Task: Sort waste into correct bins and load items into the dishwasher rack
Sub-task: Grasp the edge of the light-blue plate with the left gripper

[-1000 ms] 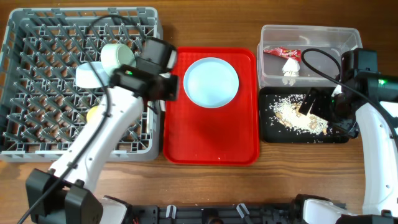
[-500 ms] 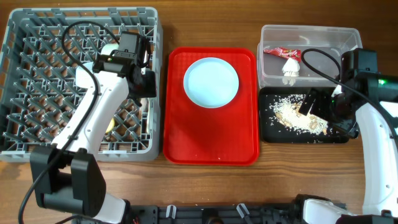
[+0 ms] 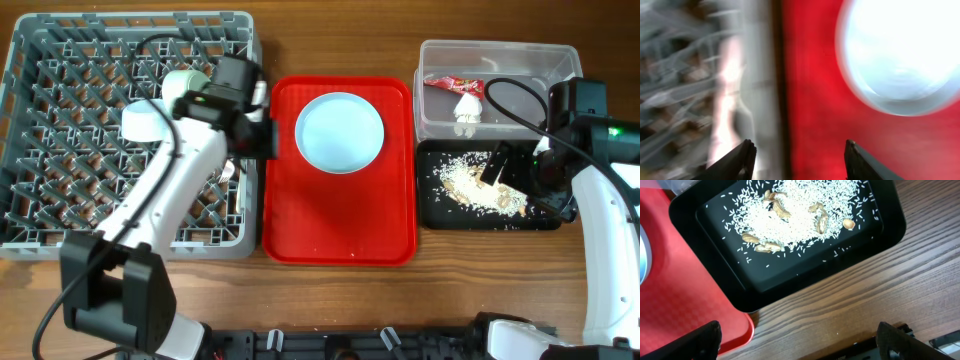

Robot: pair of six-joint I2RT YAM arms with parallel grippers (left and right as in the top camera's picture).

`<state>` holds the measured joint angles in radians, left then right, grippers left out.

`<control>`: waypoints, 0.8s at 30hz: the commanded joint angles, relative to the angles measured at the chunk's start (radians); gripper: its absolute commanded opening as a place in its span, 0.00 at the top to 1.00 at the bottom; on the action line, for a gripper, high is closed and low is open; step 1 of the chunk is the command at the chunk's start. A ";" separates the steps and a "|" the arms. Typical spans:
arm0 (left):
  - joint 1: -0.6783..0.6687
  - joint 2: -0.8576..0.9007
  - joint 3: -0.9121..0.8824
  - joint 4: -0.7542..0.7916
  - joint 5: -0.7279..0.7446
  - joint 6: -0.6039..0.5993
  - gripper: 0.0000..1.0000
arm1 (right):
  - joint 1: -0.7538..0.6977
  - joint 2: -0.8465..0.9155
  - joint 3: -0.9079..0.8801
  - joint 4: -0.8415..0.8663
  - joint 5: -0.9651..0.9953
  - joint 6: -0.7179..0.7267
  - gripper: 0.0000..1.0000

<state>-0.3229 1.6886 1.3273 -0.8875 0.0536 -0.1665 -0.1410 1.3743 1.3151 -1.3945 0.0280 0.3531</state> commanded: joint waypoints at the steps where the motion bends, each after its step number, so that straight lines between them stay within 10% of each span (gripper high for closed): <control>1: -0.158 -0.008 0.012 0.092 0.054 0.011 0.34 | -0.005 -0.006 -0.001 0.005 0.017 -0.013 0.00; 17: -0.409 0.319 0.012 0.397 -0.096 0.084 0.42 | -0.005 -0.006 -0.001 0.005 0.017 -0.016 0.00; 24: -0.443 0.364 0.012 0.325 -0.090 0.085 0.63 | -0.005 -0.006 -0.001 0.007 0.017 -0.013 0.00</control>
<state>-0.7387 2.0262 1.3312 -0.5400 -0.0360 -0.0845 -0.1410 1.3743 1.3151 -1.3907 0.0280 0.3496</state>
